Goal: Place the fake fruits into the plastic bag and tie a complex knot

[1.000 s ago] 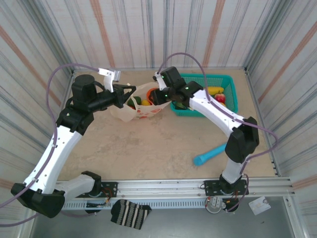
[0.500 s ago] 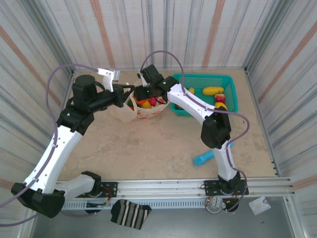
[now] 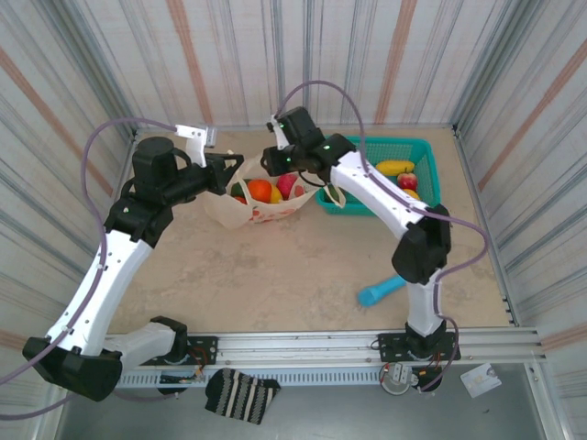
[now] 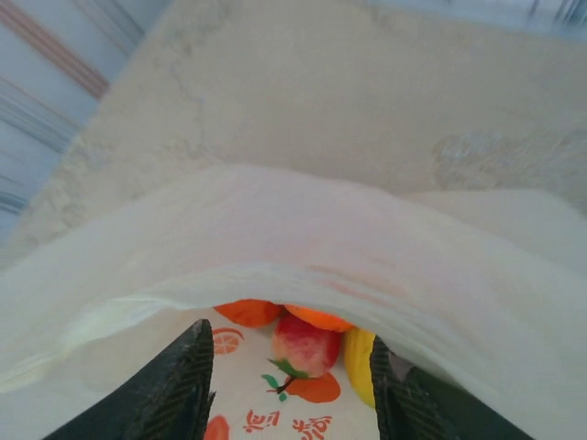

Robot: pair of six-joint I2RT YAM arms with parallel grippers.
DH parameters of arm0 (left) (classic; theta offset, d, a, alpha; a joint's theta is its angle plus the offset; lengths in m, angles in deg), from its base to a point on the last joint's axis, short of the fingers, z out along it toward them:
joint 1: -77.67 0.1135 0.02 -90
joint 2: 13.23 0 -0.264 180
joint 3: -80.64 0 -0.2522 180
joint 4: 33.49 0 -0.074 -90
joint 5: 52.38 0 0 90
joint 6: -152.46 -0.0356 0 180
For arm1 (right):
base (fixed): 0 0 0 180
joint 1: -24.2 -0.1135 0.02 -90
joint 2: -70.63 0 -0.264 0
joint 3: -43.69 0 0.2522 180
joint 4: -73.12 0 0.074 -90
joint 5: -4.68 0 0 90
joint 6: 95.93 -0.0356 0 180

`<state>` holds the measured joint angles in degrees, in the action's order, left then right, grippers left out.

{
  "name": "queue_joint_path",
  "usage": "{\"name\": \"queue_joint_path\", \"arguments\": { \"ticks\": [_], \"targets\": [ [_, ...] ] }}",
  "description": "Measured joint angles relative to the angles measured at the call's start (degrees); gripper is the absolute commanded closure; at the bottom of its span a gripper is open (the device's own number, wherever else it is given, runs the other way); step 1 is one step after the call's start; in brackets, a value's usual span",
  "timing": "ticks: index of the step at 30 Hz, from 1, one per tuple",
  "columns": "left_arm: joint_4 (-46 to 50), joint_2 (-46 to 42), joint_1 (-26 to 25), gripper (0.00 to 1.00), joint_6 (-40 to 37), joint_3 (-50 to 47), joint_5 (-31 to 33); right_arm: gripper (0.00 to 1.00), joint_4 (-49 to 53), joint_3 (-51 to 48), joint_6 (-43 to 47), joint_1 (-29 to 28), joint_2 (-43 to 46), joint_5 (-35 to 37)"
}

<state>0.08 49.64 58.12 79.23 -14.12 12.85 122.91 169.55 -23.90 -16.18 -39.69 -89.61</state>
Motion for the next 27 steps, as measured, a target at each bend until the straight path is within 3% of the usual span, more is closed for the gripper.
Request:
{"name": "queue_joint_path", "arguments": {
  "ticks": [8, 13, 18, 27],
  "targets": [
    [0.1, 0.0, 0.0, 1.00, 0.0, 0.0, 0.0, 0.60, -7.5, -18.7, -2.8, 4.0, 25.1, 4.8],
    [0.0, 0.0, 0.1, 1.00, 0.2, -0.6, -0.2, 0.54, -9.5, -32.3, -7.8, 12.4, 37.2, 8.3],
    [0.0, 0.0, 0.1, 1.00, 0.6, -0.9, -0.5, 0.52, -6.3, -42.5, -15.5, 21.5, 42.2, 10.3],
    [-0.4, 0.0, 0.1, 1.00, 1.5, -1.0, -1.2, 0.58, 6.4, -52.7, -35.0, 25.4, 39.8, 14.2]
  ]
}}
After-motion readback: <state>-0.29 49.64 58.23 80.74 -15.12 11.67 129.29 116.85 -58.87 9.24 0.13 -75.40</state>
